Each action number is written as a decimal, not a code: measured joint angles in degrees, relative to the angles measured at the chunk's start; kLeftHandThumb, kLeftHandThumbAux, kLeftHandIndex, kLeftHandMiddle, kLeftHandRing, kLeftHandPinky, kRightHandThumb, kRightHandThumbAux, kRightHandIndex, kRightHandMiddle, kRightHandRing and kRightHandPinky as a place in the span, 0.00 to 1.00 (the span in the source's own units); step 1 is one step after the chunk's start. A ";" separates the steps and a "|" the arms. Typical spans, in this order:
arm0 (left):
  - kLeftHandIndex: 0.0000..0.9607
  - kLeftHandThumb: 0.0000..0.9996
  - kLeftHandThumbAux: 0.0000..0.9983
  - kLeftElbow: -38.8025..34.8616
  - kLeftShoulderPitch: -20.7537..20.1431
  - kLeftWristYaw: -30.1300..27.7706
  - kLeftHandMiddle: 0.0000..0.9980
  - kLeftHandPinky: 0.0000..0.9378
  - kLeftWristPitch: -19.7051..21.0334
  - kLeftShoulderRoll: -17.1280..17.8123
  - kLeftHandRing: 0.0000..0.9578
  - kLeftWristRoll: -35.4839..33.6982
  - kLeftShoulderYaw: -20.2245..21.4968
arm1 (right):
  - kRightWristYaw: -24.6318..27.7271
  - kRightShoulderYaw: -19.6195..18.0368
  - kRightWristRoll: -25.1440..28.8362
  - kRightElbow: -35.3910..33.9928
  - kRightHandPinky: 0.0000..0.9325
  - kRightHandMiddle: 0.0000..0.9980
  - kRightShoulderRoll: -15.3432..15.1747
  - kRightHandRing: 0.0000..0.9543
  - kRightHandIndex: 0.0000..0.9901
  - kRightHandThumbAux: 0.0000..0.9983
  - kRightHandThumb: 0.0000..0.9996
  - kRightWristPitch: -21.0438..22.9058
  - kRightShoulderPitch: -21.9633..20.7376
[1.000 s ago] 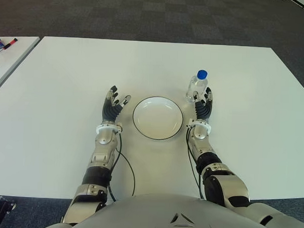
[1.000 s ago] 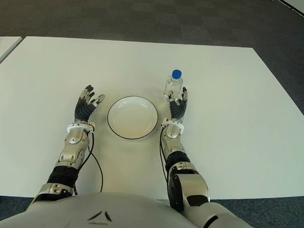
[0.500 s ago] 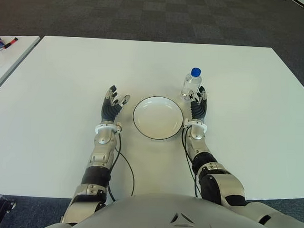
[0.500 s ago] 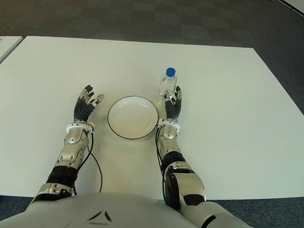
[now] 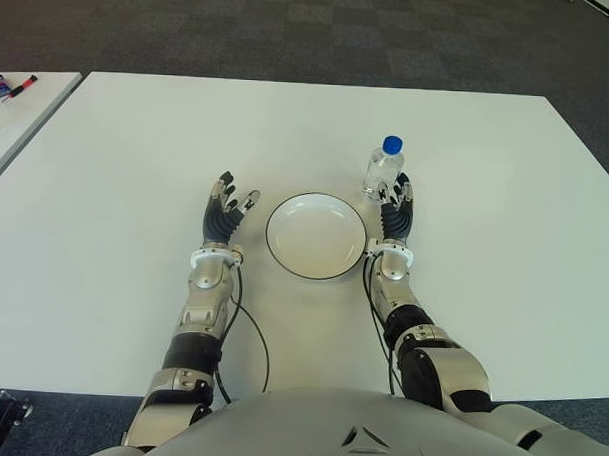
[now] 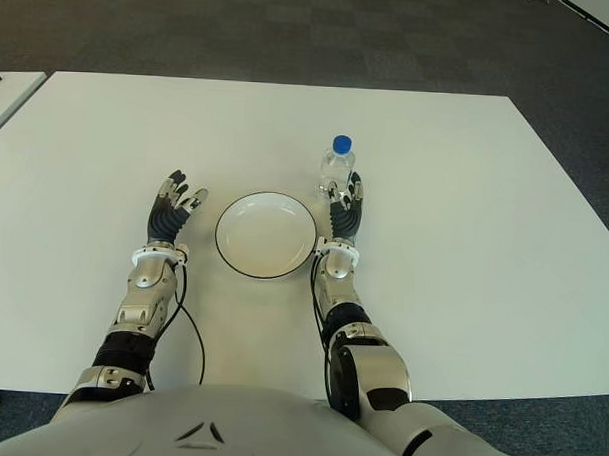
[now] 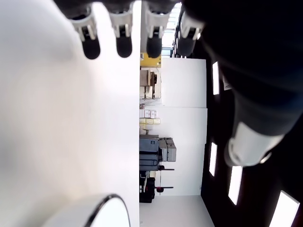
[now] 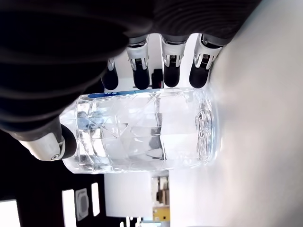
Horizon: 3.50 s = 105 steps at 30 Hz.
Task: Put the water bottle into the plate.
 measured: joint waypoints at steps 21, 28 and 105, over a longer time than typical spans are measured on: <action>0.06 0.15 0.64 0.53 0.00 0.03 0.06 0.06 -1.09 0.18 0.04 1.20 -0.37 | 0.41 0.00 0.04 0.17 0.00 0.00 0.02 0.00 0.00 0.42 0.61 -0.32 -0.12; 0.06 0.16 0.64 0.66 -0.01 0.06 0.05 0.06 -1.09 0.22 0.03 1.53 -0.44 | 0.57 0.05 -0.02 0.19 0.00 0.00 -0.06 0.00 0.00 0.42 0.61 0.11 -0.20; 0.07 0.19 0.69 0.71 -0.01 0.23 0.07 0.09 -1.15 -0.24 0.05 1.40 -0.61 | -20.15 17.73 -20.85 -1.53 0.04 0.00 -7.65 0.00 0.00 0.42 0.37 18.85 -1.78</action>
